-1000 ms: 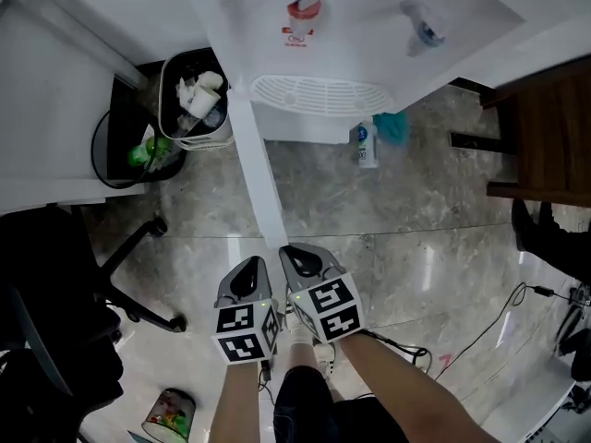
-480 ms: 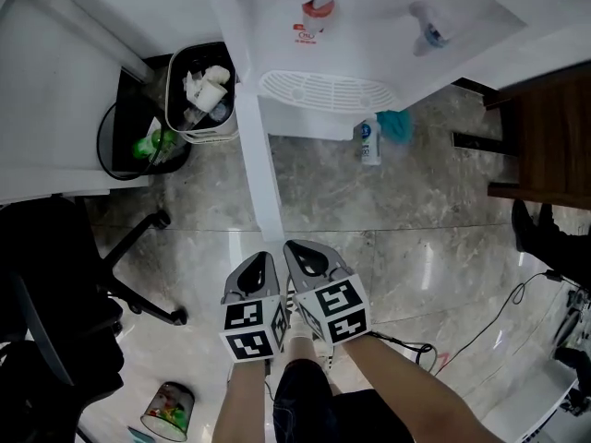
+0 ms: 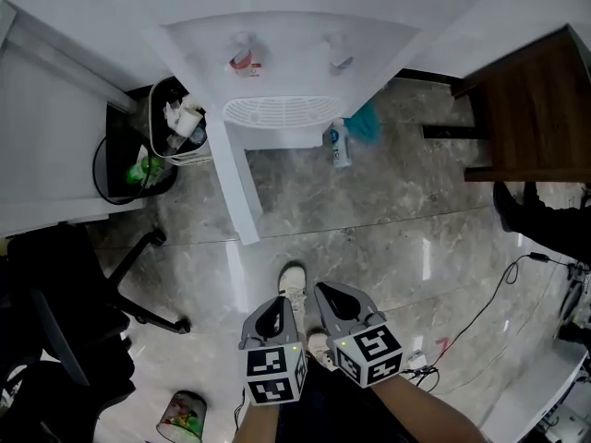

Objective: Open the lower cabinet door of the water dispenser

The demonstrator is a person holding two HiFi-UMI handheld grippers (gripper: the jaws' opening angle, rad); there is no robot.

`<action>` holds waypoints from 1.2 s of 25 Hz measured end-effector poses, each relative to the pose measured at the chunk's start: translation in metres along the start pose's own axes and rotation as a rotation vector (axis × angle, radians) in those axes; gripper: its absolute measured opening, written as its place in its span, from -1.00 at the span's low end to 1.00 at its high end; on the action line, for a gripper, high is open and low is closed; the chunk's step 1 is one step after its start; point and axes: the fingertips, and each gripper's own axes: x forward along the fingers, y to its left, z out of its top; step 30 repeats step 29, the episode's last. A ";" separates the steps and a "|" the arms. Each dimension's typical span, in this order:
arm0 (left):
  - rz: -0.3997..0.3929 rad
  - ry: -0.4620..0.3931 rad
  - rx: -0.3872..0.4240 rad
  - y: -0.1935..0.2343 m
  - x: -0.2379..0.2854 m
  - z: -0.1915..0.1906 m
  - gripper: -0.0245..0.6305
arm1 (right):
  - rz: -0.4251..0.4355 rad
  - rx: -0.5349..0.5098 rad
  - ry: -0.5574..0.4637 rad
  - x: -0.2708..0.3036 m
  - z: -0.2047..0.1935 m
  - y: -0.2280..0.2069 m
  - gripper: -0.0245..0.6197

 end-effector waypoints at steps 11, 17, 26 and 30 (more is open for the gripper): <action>-0.014 0.000 0.036 -0.022 -0.010 -0.008 -0.90 | -0.050 0.055 -0.023 -0.034 -0.012 -0.009 -0.95; -0.011 -0.001 0.036 -0.020 -0.014 -0.007 -0.90 | -0.056 0.050 -0.036 -0.033 -0.007 -0.009 -0.95; 0.002 0.001 0.031 -0.015 -0.013 -0.008 -0.90 | -0.049 0.033 -0.028 -0.031 -0.008 -0.003 -0.95; 0.001 0.004 0.033 -0.015 -0.013 -0.010 -0.90 | -0.050 0.027 -0.029 -0.031 -0.008 -0.003 -0.95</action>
